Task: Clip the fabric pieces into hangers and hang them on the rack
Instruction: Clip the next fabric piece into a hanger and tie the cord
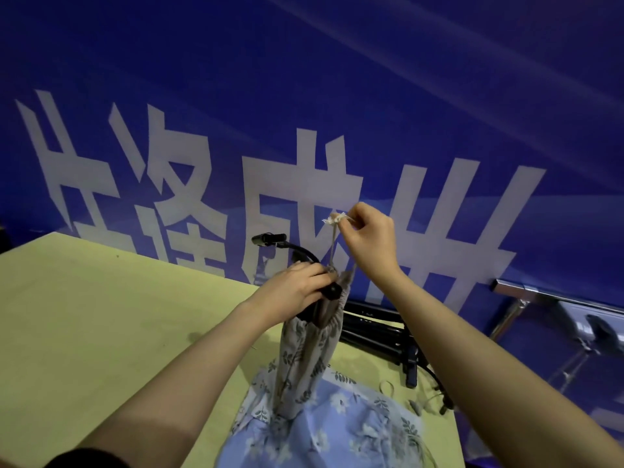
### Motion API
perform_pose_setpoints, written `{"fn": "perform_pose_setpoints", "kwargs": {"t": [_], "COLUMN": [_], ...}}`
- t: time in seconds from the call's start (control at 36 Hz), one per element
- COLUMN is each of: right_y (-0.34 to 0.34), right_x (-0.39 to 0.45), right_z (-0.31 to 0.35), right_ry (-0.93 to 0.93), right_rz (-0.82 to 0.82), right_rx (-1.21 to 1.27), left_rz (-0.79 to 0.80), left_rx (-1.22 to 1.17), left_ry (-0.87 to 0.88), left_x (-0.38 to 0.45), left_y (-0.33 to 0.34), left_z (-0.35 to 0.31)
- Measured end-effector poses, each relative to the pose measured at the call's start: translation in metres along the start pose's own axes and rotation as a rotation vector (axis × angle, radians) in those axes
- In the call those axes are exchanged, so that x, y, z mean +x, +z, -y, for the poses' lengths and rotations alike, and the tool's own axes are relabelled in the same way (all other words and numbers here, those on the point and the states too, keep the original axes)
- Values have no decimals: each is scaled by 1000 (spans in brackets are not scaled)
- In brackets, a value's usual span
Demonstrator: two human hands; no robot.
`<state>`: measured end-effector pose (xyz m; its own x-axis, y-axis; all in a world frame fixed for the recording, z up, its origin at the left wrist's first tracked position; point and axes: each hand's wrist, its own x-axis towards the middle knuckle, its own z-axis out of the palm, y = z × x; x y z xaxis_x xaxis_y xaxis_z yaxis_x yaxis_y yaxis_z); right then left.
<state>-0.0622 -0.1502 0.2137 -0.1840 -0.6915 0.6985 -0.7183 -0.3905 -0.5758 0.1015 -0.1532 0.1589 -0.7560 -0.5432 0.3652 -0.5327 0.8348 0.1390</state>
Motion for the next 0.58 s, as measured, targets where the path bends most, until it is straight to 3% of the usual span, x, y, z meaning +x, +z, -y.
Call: {"fn": "perform_pose_setpoints", "kwargs": {"t": [0.06,0.17,0.28,0.44,0.58], "right_y": [-2,-7,-6,-4,-1], "right_x": [1,8,5,6,3], "right_z": [0,8,7,15,17], "right_ry": [-30,263,418,246,89], "right_rz": [-22,-115,-57,-10,-2], "right_rx": [-28,291,364,262,184], "left_rz": [32,67,25,-148,-171], "left_rx": [-17,-43,-197,-82,-193], "left_ry": [-21,-16,-121,-449,-529], "left_x": [2,4,4,25,37], "left_y": [0,0,-3,0,10], "left_z": [2,4,-5,-23,-23]}}
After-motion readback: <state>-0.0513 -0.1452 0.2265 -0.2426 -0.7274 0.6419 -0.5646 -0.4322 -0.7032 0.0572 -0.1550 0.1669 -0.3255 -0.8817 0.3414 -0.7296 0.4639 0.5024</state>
